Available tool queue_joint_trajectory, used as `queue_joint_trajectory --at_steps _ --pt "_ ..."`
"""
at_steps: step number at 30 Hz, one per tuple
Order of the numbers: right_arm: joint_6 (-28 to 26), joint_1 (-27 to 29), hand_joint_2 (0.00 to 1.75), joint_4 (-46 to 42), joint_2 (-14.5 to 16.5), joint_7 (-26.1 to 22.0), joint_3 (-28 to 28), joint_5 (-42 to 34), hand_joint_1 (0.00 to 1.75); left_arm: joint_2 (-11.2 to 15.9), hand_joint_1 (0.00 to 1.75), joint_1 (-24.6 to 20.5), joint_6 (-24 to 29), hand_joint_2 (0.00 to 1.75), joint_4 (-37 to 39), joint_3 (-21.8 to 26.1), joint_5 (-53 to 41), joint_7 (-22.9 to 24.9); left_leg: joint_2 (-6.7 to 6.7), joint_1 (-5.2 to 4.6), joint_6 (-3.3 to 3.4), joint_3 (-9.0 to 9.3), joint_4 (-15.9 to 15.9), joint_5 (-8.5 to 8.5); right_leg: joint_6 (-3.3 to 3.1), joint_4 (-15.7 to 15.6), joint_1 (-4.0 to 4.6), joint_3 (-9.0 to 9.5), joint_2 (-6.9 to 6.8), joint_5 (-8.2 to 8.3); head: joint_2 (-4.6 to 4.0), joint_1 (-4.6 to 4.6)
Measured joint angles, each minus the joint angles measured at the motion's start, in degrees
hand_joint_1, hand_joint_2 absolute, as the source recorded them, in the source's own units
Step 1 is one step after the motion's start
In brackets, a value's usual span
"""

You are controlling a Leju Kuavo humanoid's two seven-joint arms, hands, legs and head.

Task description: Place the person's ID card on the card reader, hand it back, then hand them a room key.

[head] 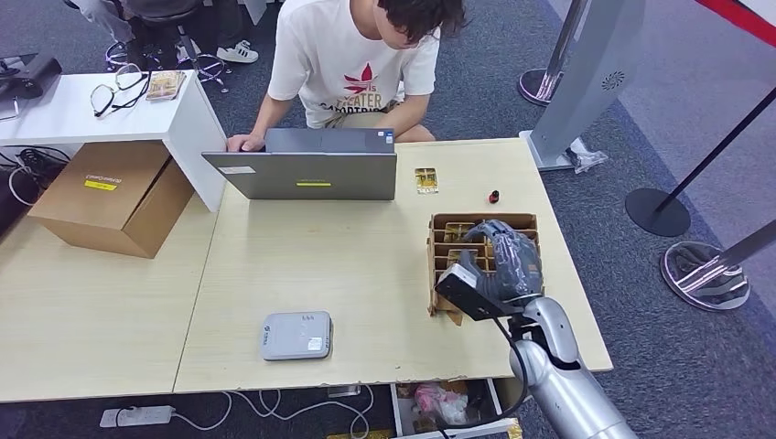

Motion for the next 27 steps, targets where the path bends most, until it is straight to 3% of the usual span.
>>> queue_joint_trajectory --at_steps 3,12,27 --pt "0.1 0.1 1.75 -0.2 -0.3 0.3 0.5 0.4 0.87 0.0 0.00 0.0 0.0 0.00 0.0 0.0 0.0 0.0 0.00 0.00 0.00 0.00 0.0 0.00 0.00 0.0 0.00 0.00 0.00 0.00 0.00 0.00" --pt "0.7 0.2 1.75 -0.5 -0.8 0.7 1.8 0.6 0.99 0.0 0.00 0.0 0.0 0.00 0.0 0.0 -0.3 -0.4 0.00 0.00 0.00 0.00 0.0 0.00 0.00 0.0 0.00 0.00 0.00 0.00 0.00 0.00" --pt "1.6 -0.9 1.75 1.1 -0.9 1.1 2.7 0.0 0.93 0.1 0.00 0.0 -0.1 0.00 0.0 0.0 -0.7 -0.7 0.00 0.00 0.00 -0.01 0.0 0.00 0.00 0.0 0.00 0.01 0.00 0.00 0.00 0.01"
